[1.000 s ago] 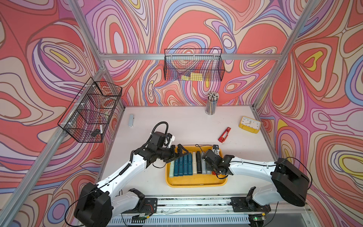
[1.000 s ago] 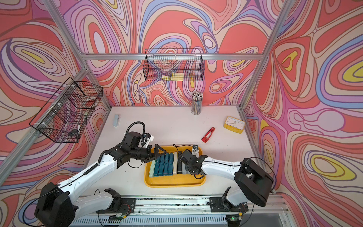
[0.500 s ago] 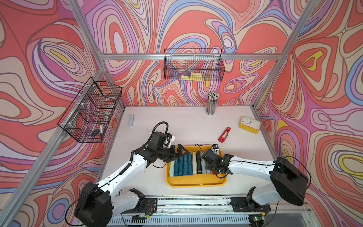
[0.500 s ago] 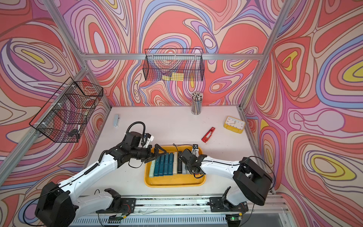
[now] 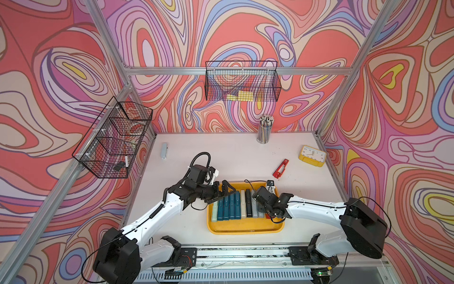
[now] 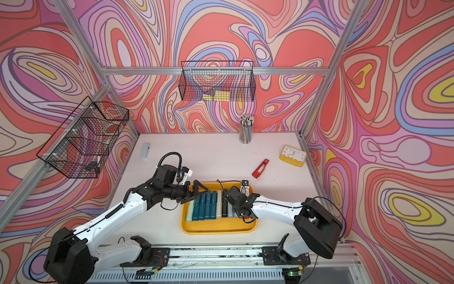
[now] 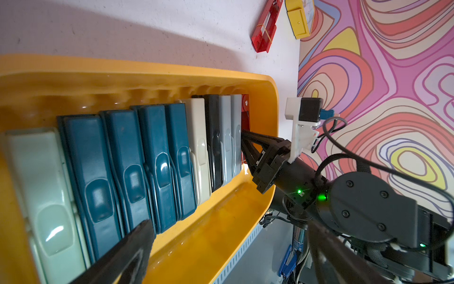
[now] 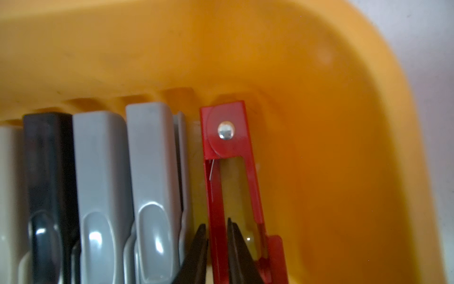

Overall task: Put the pruning pliers into the storage box
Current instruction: Place the pruning pliers in the storage box.

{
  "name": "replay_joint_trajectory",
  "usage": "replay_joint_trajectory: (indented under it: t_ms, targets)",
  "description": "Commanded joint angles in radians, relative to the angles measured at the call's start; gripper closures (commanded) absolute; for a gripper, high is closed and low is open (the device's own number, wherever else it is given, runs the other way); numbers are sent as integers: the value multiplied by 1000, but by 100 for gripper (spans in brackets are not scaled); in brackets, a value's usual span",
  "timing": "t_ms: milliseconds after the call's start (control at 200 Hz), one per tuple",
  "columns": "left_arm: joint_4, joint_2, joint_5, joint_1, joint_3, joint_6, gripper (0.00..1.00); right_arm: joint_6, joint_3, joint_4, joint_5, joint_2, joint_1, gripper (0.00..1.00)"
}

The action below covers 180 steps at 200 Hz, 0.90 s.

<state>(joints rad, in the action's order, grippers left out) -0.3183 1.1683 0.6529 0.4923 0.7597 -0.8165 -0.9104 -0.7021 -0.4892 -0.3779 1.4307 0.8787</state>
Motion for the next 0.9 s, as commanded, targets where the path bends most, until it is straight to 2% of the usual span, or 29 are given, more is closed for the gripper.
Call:
replay_joint_trajectory:
  t_ms: [0, 290, 661, 816, 896]
  targets:
    - [8, 1, -6, 10, 20, -8, 1, -5, -11, -22, -20, -29, 4, 79]
    - [6, -5, -11, 14, 23, -10, 1, 3, -41, -61, -26, -68, 3, 80]
    - [48, 0, 35, 14, 40, -32, 1, 57, -178, -161, -35, -99, 3, 81]
    - [34, 28, 38, 14, 81, 0, 1, 98, -261, -216, -69, -81, -7, 85]
    - [25, 54, 44, 14, 111, 17, 1, 126, -294, -222, -55, -65, -34, 96]
